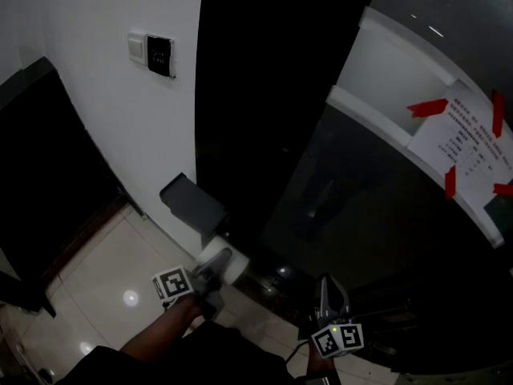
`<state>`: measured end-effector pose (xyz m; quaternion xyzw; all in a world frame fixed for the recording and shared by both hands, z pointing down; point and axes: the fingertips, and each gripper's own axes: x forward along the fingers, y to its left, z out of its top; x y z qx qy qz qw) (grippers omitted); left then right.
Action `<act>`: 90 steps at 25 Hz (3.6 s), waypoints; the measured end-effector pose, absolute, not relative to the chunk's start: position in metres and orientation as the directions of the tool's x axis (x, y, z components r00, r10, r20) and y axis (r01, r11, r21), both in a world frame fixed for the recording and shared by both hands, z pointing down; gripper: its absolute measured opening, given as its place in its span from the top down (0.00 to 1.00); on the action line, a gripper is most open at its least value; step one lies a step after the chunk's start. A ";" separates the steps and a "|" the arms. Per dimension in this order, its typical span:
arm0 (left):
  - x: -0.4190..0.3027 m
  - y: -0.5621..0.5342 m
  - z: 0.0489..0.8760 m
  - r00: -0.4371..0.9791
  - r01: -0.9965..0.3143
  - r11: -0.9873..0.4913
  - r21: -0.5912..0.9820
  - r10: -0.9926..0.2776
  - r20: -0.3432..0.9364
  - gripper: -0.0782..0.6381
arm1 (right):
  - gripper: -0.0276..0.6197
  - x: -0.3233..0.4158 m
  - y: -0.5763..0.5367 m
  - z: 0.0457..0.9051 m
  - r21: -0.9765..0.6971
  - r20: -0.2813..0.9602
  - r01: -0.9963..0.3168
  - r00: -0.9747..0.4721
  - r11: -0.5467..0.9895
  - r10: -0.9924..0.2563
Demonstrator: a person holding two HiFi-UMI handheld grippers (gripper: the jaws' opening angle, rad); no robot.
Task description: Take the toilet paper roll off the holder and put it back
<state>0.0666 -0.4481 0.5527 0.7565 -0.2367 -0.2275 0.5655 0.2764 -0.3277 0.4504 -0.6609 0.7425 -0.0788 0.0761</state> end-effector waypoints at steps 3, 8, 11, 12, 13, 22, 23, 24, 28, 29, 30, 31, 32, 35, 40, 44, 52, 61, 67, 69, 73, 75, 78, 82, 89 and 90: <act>0.068 -0.457 0.562 0.750 0.010 -0.131 0.991 -0.655 -0.094 0.22 | 0.94 0.279 -0.328 0.451 -0.225 -0.003 -0.968 -0.114 0.112 -0.993; 0.069 -0.465 0.573 0.756 -0.011 -0.167 0.986 -0.647 -0.101 0.22 | 0.94 0.282 -0.327 0.451 -0.225 -0.003 -0.969 -0.105 0.103 -0.994; 0.071 -0.464 0.566 0.757 0.013 -0.187 0.982 -0.640 -0.132 0.22 | 0.94 0.284 -0.327 0.451 -0.229 -0.001 -0.969 -0.099 0.096 -0.995; 0.072 -0.463 0.564 0.757 0.026 -0.186 0.982 -0.638 -0.141 0.22 | 0.94 0.284 -0.327 0.451 -0.230 -0.002 -0.968 -0.097 0.095 -0.995; 0.073 -0.463 0.562 0.755 0.048 -0.181 0.982 -0.637 -0.155 0.22 | 0.94 0.284 -0.327 0.452 -0.231 -0.003 -0.968 -0.097 0.095 -0.995; 0.075 -0.468 0.558 0.732 0.147 -0.244 0.959 -0.625 -0.271 0.22 | 0.94 0.279 -0.331 0.455 -0.233 0.006 -0.967 -0.104 0.100 -0.995; 0.075 -0.469 0.557 0.732 0.152 -0.250 0.956 -0.622 -0.279 0.22 | 0.94 0.280 -0.331 0.455 -0.234 0.008 -0.967 -0.104 0.099 -0.995; 0.076 -0.471 0.557 0.729 0.157 -0.251 0.955 -0.623 -0.283 0.22 | 0.94 0.279 -0.331 0.456 -0.235 0.010 -0.967 -0.105 0.100 -0.994; 0.075 -0.485 0.561 0.685 0.180 -0.223 0.958 -0.670 -0.285 0.22 | 0.94 0.276 -0.332 0.456 -0.233 0.017 -0.967 -0.114 0.107 -0.993; 0.073 -0.489 0.562 0.669 0.188 -0.214 0.959 -0.687 -0.284 0.22 | 0.94 0.275 -0.331 0.456 -0.232 0.019 -0.967 -0.114 0.107 -0.993; 0.070 -0.493 0.563 0.656 0.194 -0.206 0.959 -0.700 -0.283 0.22 | 0.94 0.275 -0.331 0.456 -0.231 0.019 -0.967 -0.114 0.107 -0.993; 0.067 -0.495 0.563 0.649 0.195 -0.203 0.960 -0.707 -0.281 0.22 | 0.94 0.276 -0.331 0.455 -0.230 0.019 -0.968 -0.113 0.106 -0.993; 0.065 -0.496 0.564 0.650 0.189 -0.206 0.960 -0.707 -0.279 0.22 | 0.94 0.276 -0.331 0.455 -0.228 0.018 -0.968 -0.111 0.104 -0.994; 0.061 -0.495 0.565 0.677 0.150 -0.231 0.961 -0.685 -0.270 0.22 | 0.94 0.277 -0.332 0.454 -0.226 0.018 -0.969 -0.108 0.101 -0.994; 0.054 -0.490 0.566 0.715 0.130 -0.256 0.958 -0.645 -0.269 0.22 | 0.94 0.268 -0.338 0.457 -0.229 0.024 -0.966 -0.131 0.122 -0.991; 0.049 -0.489 0.567 0.748 0.150 -0.290 0.945 -0.591 -0.301 0.22 | 0.94 0.259 -0.345 0.456 -0.228 0.021 -0.963 -0.150 0.141 -0.988; 0.039 -0.501 0.567 0.717 0.247 -0.311 0.918 -0.578 -0.389 0.22 | 0.94 0.251 -0.344 0.455 -0.223 0.021 -0.965 -0.147 0.139 -0.989; -0.003 -0.533 0.567 0.594 0.317 -0.295 0.902 -0.680 -0.431 0.22 | 0.94 0.252 -0.335 0.456 -0.226 0.028 -0.970 -0.093 0.084 -0.995; -0.028 -0.552 0.570 0.604 0.261 -0.316 0.912 -0.683 -0.410 0.22 | 0.94 0.243 -0.337 0.457 -0.229 0.026 -0.970 -0.093 0.085 -0.995; -0.034 -0.557 0.569 0.606 0.249 -0.316 0.916 -0.687 -0.402 0.22 | 0.94 0.240 -0.340 0.457 -0.229 0.025 -0.970 -0.095 0.087 -0.995; -0.036 -0.559 0.568 0.613 0.248 -0.312 0.917 -0.683 -0.398 0.22 | 0.94 0.233 -0.346 0.456 -0.226 0.021 -0.969 -0.112 0.104 -0.994; -0.035 -0.559 0.568 0.614 0.243 -0.312 0.918 -0.684 -0.395 0.22 | 0.94 0.229 -0.349 0.455 -0.224 0.019 -0.968 -0.123 0.116 -0.992; -0.033 -0.559 0.569 0.625 0.201 -0.322 0.925 -0.685 -0.374 0.22 | 0.94 0.225 -0.354 0.455 -0.224 0.019 -0.966 -0.138 0.131 -0.990; -0.033 -0.552 0.570 0.635 0.151 -0.313 0.938 -0.696 -0.335 0.22 | 0.94 0.217 -0.363 0.456 -0.221 0.020 -0.962 -0.171 0.162 -0.985; -0.064 -0.533 0.574 0.613 0.076 -0.293 0.953 -0.740 -0.277 0.22 | 0.94 0.185 -0.385 0.457 -0.215 0.022 -0.939 -0.279 0.268 -0.960; -0.070 -0.530 0.574 0.610 0.063 -0.290 0.955 -0.746 -0.267 0.22 | 0.94 0.180 -0.389 0.457 -0.212 0.023 -0.935 -0.297 0.286 -0.955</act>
